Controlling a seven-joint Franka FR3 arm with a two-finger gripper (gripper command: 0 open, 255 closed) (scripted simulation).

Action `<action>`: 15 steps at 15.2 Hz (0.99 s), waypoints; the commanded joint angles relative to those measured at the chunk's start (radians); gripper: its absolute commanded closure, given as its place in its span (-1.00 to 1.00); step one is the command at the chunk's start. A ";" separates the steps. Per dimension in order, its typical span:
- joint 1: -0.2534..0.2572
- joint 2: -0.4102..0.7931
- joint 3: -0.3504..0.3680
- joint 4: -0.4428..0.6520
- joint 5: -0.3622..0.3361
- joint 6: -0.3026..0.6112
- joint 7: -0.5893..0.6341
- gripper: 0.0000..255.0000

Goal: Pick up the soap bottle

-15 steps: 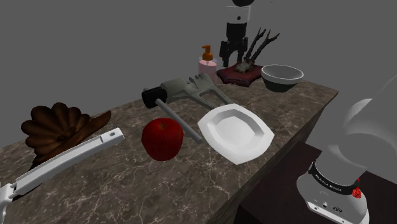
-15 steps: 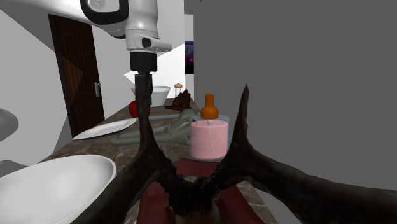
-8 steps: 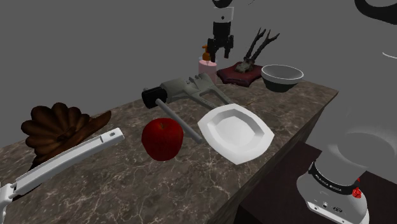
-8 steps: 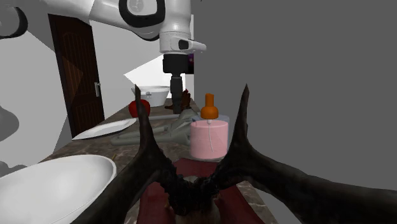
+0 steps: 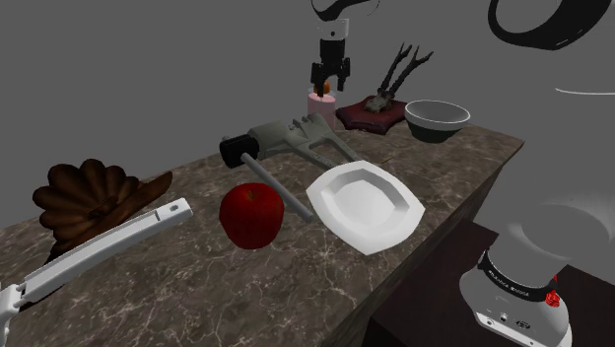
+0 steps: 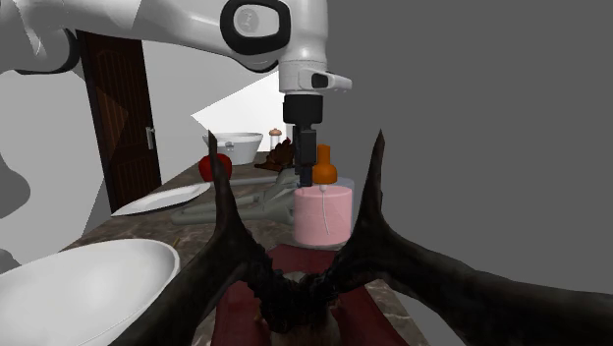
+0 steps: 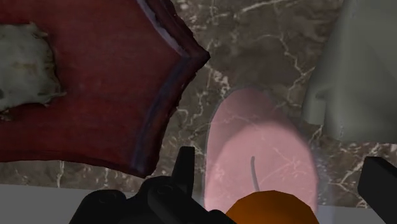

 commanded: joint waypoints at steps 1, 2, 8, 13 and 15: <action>0.002 0.004 0.001 -0.022 0.000 0.026 0.002 -1.00; 0.002 0.004 0.001 -0.035 0.000 0.040 0.002 -1.00; 0.002 0.006 0.001 -0.052 0.001 0.058 0.001 1.00; 0.001 0.006 0.001 -0.051 0.001 0.058 0.001 1.00; 0.002 0.004 0.001 -0.055 0.000 0.060 0.002 1.00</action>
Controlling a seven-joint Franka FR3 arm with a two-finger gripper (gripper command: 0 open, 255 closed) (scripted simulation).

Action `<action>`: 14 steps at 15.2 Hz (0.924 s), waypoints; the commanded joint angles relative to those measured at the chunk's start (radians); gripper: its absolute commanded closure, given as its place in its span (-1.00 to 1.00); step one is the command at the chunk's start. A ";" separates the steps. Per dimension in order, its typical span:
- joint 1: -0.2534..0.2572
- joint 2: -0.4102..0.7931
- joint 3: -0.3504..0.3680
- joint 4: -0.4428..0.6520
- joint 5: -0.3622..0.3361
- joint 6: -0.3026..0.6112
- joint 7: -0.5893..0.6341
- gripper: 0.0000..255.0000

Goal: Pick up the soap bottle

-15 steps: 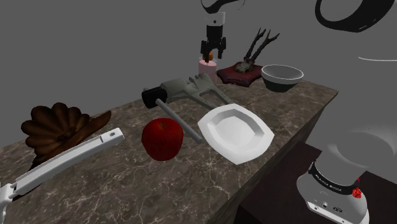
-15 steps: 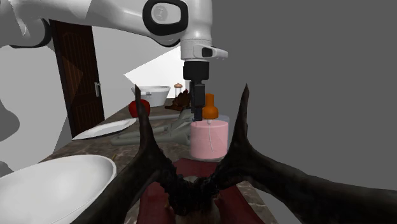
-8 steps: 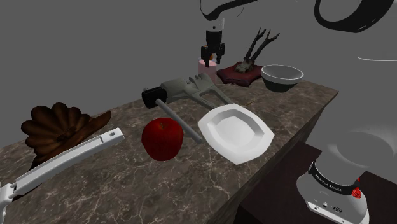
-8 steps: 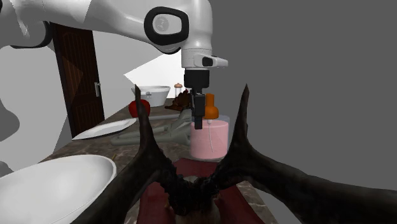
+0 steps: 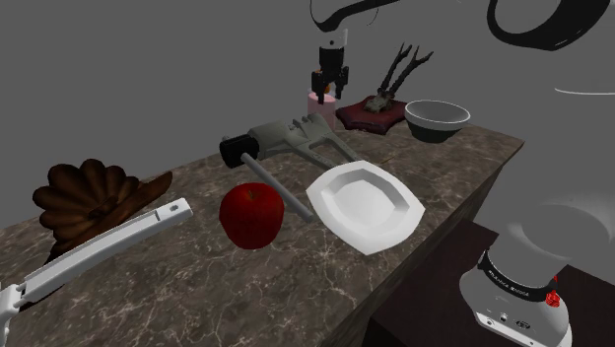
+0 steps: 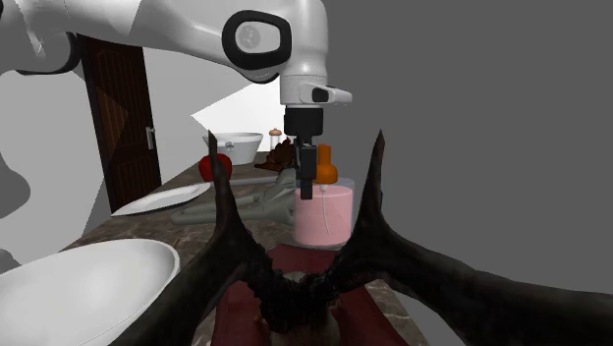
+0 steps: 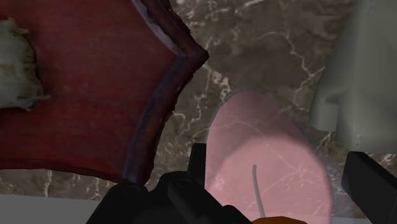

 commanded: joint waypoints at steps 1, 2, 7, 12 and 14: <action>0.000 0.000 0.000 0.009 0.000 -0.011 0.001 1.00; 0.000 0.000 0.000 0.022 0.000 -0.024 0.001 1.00; -0.001 0.003 0.000 0.094 0.000 -0.093 0.002 1.00; -0.003 0.012 -0.001 0.175 0.001 -0.164 0.002 1.00; -0.003 0.019 -0.001 0.211 0.001 -0.194 0.002 1.00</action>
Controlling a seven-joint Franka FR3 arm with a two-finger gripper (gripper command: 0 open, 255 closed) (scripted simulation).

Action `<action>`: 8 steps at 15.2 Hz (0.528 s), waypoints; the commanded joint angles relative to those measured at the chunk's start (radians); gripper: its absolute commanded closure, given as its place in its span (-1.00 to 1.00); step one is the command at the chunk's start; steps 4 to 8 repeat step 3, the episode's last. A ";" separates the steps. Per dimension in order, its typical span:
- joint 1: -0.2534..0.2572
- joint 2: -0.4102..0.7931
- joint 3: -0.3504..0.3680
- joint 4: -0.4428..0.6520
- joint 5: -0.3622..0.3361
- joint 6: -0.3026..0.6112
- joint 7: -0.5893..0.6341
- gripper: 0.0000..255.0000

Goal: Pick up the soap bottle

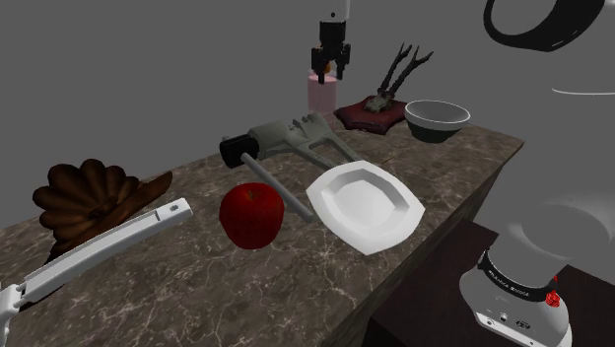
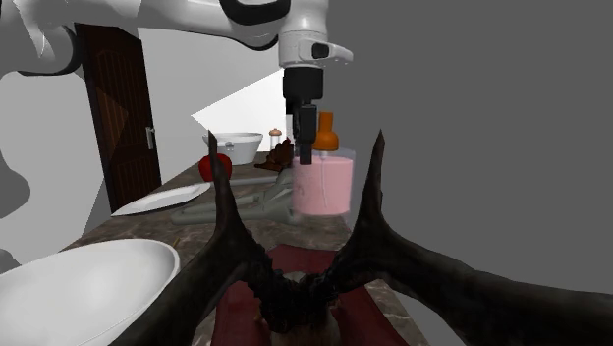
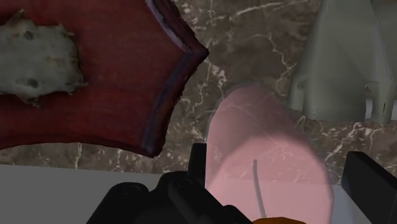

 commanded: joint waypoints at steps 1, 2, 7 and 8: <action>-0.002 0.009 0.000 0.039 0.001 -0.030 -0.001 1.00; -0.002 0.009 0.000 0.042 0.001 -0.032 -0.001 1.00; -0.002 0.010 0.000 0.042 0.001 -0.032 -0.001 1.00; -0.002 0.010 0.000 0.042 0.001 -0.032 -0.001 1.00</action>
